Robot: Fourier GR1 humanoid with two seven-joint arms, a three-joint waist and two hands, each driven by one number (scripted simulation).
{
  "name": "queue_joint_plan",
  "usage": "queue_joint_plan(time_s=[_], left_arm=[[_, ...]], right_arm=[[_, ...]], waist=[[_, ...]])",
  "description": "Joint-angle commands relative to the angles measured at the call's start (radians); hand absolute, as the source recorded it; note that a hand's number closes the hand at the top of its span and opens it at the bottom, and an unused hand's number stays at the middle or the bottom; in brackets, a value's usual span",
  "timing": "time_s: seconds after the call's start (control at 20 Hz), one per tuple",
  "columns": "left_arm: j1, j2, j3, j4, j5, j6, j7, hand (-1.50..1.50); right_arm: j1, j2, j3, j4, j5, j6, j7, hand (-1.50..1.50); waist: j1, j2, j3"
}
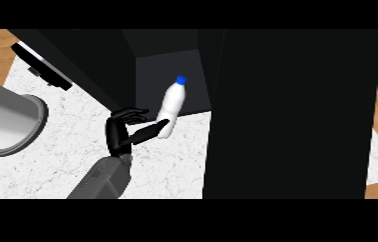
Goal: Pick up the bottled water, place it into the cabinet and close the cabinet
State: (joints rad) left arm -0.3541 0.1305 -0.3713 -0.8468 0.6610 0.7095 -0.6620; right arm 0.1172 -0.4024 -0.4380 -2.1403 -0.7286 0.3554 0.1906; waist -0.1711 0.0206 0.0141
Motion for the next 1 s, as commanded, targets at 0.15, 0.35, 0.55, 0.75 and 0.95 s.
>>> queue_joint_plan(time_s=[0.15,0.35,0.55,0.75,0.95], left_arm=[[-0.281,-0.012,-0.001,0.064,-0.010,-0.013,0.085,-1.50],[-0.273,-0.010,-0.025,0.043,-0.011,-0.032,0.073,-1.50],[-0.309,0.006,-0.106,0.030,-0.061,-0.034,0.088,-1.50],[-0.471,-0.032,-0.068,0.131,-0.047,-0.095,0.101,1.50],[-0.567,-0.088,-0.003,0.251,-0.018,-0.180,0.046,1.50]], right_arm=[[-0.010,-0.011,-0.003,0.019,0.001,0.023,-0.009,-1.50],[-0.022,-0.018,0.003,0.024,-0.011,0.026,-0.002,-1.50],[-0.024,-0.016,0.017,0.013,-0.007,0.018,0.010,-1.50],[-0.012,-0.006,-0.002,0.021,0.014,0.031,-0.017,-1.50],[0.025,-0.002,-0.035,0.001,0.008,0.045,-0.027,-1.50]], waist=[[-0.035,0.018,-0.016],[-0.041,0.019,-0.017],[-0.044,0.010,-0.016],[-0.008,0.015,-0.016],[0.024,0.012,-0.016]])
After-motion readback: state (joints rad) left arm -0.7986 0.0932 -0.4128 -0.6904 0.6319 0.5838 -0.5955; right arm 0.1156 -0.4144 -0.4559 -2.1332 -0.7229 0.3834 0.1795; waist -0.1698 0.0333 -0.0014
